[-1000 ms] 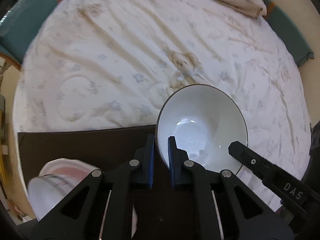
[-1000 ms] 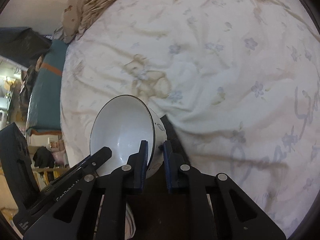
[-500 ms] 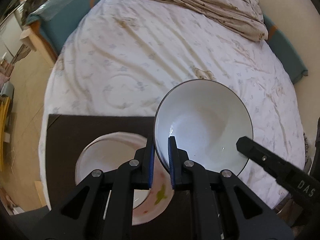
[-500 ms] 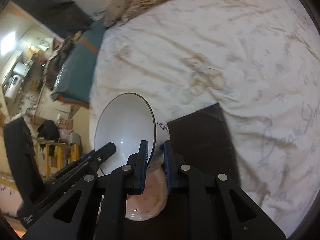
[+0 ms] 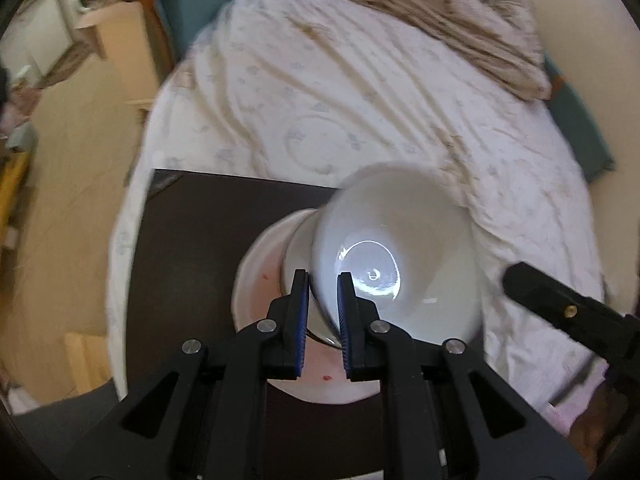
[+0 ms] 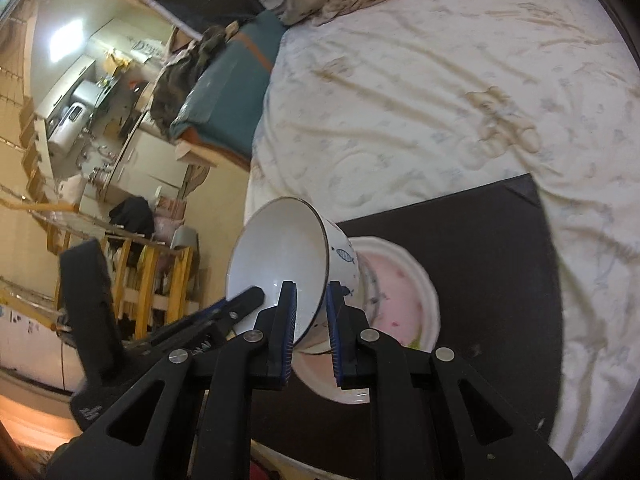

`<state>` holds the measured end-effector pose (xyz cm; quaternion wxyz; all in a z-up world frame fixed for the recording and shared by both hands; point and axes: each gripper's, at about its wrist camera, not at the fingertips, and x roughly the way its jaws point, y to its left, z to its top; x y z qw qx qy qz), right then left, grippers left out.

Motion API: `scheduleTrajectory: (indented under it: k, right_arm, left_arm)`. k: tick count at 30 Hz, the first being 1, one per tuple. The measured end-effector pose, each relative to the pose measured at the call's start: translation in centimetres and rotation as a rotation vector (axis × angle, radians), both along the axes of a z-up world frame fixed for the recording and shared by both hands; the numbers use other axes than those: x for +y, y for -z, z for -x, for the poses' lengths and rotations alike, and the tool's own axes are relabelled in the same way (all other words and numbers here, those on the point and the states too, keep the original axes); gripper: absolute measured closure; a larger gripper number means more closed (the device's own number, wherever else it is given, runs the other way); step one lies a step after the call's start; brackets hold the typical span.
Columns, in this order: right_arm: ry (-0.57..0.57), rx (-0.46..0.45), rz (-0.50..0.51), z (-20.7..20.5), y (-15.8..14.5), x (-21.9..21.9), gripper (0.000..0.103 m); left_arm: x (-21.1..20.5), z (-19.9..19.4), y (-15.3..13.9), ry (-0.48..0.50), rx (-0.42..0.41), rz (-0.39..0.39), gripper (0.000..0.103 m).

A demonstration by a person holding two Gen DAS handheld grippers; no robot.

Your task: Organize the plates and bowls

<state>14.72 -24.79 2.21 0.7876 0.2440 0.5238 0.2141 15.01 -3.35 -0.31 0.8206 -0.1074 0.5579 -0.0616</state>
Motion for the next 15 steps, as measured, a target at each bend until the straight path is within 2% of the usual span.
scheduleTrajectory:
  k: [1,2,3,4,5,6,7,8,9,11,13,15]
  right_arm:
    - [-0.011,-0.003,-0.014,0.1,0.1,0.5,0.095]
    - [-0.04,0.004,-0.063,0.2,0.2,1.2,0.095]
    - [-0.061,0.009,-0.078,0.3,0.2,2.1,0.095]
    - [-0.075,-0.014,-0.019,0.4,0.0,3.3,0.095]
    - [-0.081,-0.031,0.023,0.5,-0.1,4.0,0.095]
    - [-0.08,-0.051,0.058,0.3,0.1,4.7,0.095]
    - [-0.064,-0.045,0.047,-0.1,0.7,4.5,0.095]
    - [-0.014,-0.038,0.023,-0.3,0.9,3.5,0.095]
    - [0.067,-0.061,0.025,-0.5,0.7,2.0,0.095]
    - [0.054,-0.063,0.028,-1.1,0.7,1.6,0.093]
    - [0.052,-0.033,0.058,-1.3,0.9,1.3,0.09]
    - [0.026,-0.006,0.105,-1.4,1.3,1.3,0.075]
  left_arm:
    - [-0.3,0.5,-0.3,0.031,-0.029,-0.001,0.093]
    - [-0.7,0.6,-0.6,0.046,-0.057,-0.023,0.094]
    - [-1.0,0.6,-0.9,0.069,-0.116,-0.076,0.094]
    - [-0.7,-0.1,-0.5,0.037,-0.116,-0.141,0.095]
    - [0.2,-0.6,0.1,-0.016,-0.08,-0.144,0.095]
    - [0.8,-1.5,1.1,-0.025,-0.031,-0.131,0.095]
    - [1.0,-1.8,1.4,-0.013,-0.033,-0.137,0.095]
    - [1.2,-1.8,1.3,-0.007,-0.066,-0.142,0.095]
    - [1.3,-2.0,1.4,0.002,-0.064,-0.127,0.095]
    - [1.4,-2.2,1.7,0.023,-0.016,-0.074,0.095]
    - [1.7,-2.0,1.5,0.027,-0.033,-0.057,0.094]
    - [2.0,-1.6,1.5,0.037,-0.05,-0.042,0.093]
